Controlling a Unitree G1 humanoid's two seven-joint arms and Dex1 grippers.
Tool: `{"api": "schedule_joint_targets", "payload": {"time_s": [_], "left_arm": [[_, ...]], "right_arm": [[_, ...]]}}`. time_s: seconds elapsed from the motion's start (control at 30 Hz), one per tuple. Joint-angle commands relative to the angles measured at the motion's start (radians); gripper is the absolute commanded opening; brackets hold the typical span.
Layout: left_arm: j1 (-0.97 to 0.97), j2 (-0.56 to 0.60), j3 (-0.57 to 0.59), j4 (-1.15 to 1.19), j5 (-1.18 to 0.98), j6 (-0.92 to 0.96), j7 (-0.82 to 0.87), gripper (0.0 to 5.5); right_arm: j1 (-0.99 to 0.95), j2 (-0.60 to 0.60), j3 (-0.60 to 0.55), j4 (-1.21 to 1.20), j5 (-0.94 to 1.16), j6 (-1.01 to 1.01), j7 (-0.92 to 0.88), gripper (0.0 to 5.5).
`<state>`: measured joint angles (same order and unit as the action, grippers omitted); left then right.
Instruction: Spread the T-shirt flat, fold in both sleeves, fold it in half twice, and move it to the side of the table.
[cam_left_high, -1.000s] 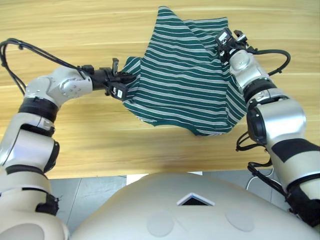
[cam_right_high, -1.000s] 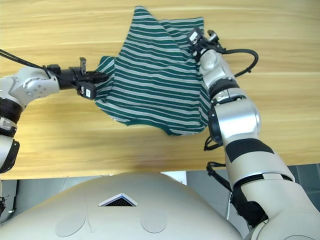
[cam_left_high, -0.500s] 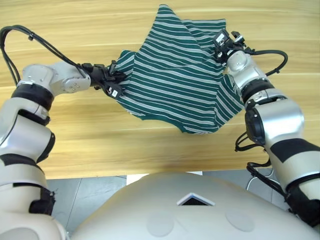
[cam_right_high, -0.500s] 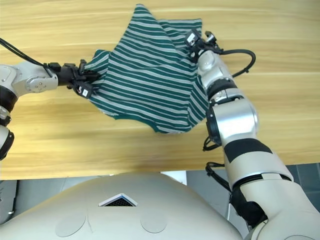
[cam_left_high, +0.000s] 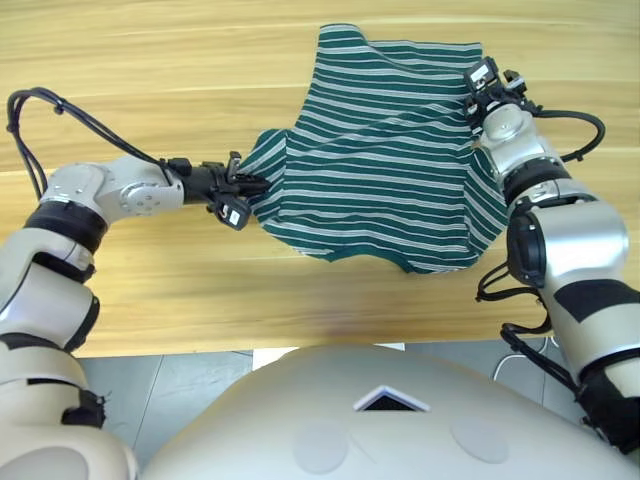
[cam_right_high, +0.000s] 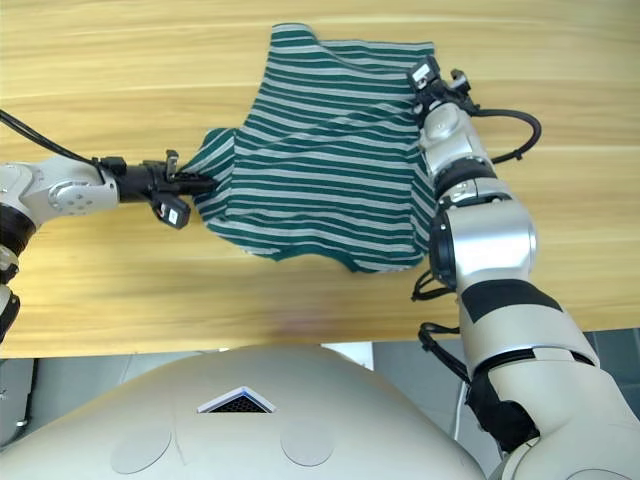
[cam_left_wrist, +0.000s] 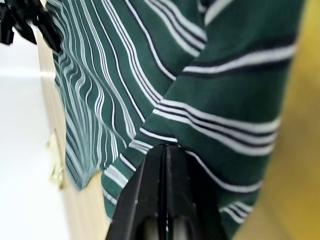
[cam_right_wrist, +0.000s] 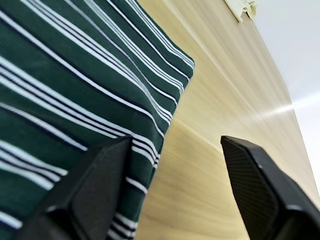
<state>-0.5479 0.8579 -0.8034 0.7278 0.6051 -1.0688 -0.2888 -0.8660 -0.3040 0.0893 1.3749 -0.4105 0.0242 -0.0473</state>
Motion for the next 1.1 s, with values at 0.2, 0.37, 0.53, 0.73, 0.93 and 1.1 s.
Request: {"api": "schedule_joint_targets", "payload": {"time_s": [0.2, 0.37, 0.53, 0.73, 0.93, 1.1], "left_arm": [[0.257, 0.051, -0.103, -0.132, -0.289, -0.013, -0.422, 0.05], [0.201, 0.057, 0.053, -0.098, -0.239, 0.059, -0.334, 0.05], [0.199, 0.053, 0.143, -0.062, -0.163, 0.081, -0.259, 0.05], [0.294, 0.072, 0.194, -0.137, -0.245, 0.034, -0.29, 0.05], [0.412, 0.13, 0.28, -0.308, -0.333, 0.036, -0.313, 0.05], [0.442, 0.129, 0.376, -0.36, -0.333, 0.056, -0.288, 0.05]], "right_arm": [[0.01, -0.019, -0.101, 0.005, 0.071, 0.008, -0.025, 3.26], [-0.004, 0.002, -0.139, -0.001, 0.106, -0.039, 0.004, 3.26], [-0.014, 0.023, -0.135, -0.005, 0.113, -0.089, 0.033, 3.26], [-0.03, 0.016, -0.176, -0.018, 0.164, -0.189, 0.052, 3.26], [-0.044, -0.012, -0.223, -0.03, 0.223, -0.273, 0.063, 3.26], [-0.021, -0.02, -0.205, -0.046, 0.224, -0.346, 0.121, 3.26]]}}
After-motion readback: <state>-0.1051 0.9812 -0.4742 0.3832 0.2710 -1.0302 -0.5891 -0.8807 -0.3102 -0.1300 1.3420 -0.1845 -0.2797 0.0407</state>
